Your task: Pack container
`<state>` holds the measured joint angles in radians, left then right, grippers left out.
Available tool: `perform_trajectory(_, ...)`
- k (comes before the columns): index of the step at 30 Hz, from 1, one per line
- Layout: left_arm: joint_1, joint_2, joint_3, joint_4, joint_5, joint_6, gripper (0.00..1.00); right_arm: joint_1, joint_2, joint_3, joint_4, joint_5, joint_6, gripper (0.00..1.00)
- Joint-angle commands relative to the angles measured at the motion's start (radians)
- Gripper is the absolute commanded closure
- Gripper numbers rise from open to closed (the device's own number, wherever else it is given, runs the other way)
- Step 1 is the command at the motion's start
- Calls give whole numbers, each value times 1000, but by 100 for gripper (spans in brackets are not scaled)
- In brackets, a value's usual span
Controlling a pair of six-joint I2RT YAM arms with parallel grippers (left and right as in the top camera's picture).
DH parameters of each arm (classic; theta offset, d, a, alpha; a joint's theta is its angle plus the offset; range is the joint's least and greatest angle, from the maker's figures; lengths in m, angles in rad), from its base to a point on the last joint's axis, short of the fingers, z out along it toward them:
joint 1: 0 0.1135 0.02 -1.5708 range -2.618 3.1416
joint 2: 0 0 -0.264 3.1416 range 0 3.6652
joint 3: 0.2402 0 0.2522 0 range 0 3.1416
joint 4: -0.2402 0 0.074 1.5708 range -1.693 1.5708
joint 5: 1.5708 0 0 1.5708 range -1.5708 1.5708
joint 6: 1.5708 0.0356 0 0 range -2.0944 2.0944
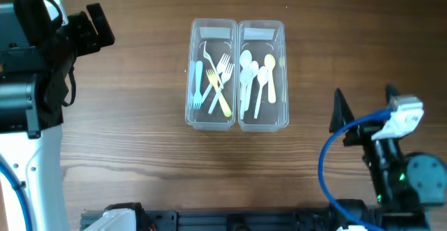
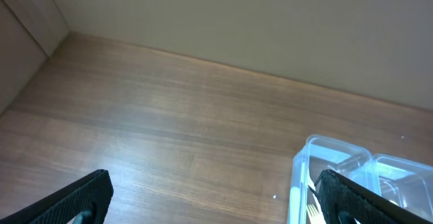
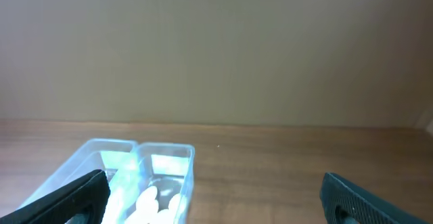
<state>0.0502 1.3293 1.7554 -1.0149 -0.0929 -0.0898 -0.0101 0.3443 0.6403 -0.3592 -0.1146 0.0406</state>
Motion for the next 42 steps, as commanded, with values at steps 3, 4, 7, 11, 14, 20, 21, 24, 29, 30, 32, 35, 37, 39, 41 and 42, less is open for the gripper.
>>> perform_trajectory(3, 5, -7, 8, 3, -10, 15, 0, 1, -247, -194, 5, -12, 39, 0)
perform_trajectory(4, 5, -7, 8, 3, -10, 15, 0, 1, -272, -219, 5, -12, 39, 0)
perform_trajectory(7, 5, -7, 8, 3, -10, 15, 0, 1, -341, -308, 18, -8, 39, 0)
perform_trajectory(11, 5, -7, 8, 3, -10, 15, 0, 1, -341, -374, 56, 3, 40, 0)
perform_trajectory(14, 5, -7, 8, 3, -10, 15, 0, 1, -341, -412, 59, 3, 40, 0)
perform_trajectory(20, 5, -7, 8, 3, -10, 15, 0, 1, -341, -539, 160, 2, 41, 0)
perform_trajectory(21, 5, -7, 8, 3, -10, 16, 0, 1, -341, -550, 169, 2, 41, 0)
perform_trajectory(24, 5, -7, 8, 3, -10, 15, 0, 1, -341, -556, 172, 2, 41, 0)
perform_trajectory(29, 5, -7, 8, 3, -10, 15, 0, 1, -340, -559, 175, 2, 40, 0)
perform_trajectory(30, 5, -7, 8, 3, -10, 15, 0, 1, -340, -559, 175, 2, 41, 0)
perform_trajectory(32, 5, -7, 8, 3, -10, 15, 0, 1, -340, -559, 175, 2, 40, 0)
perform_trajectory(35, 5, -7, 8, 3, -10, 15, 0, 1, -340, -559, 175, 3, 40, 0)
perform_trajectory(37, 5, -7, 8, 3, -10, 15, 0, 1, -340, -559, 175, 2, 40, 0)
perform_trajectory(39, 5, -7, 8, 3, -10, 15, 0, 1, -340, -559, 175, 2, 40, 0)
perform_trajectory(41, 5, -7, 8, 3, -10, 16, 0, 1, -340, -559, 175, 2, 40, 0)
perform_trajectory(42, 5, -7, 8, 3, -10, 15, 0, 1, -340, -559, 175, 2, 40, 0)
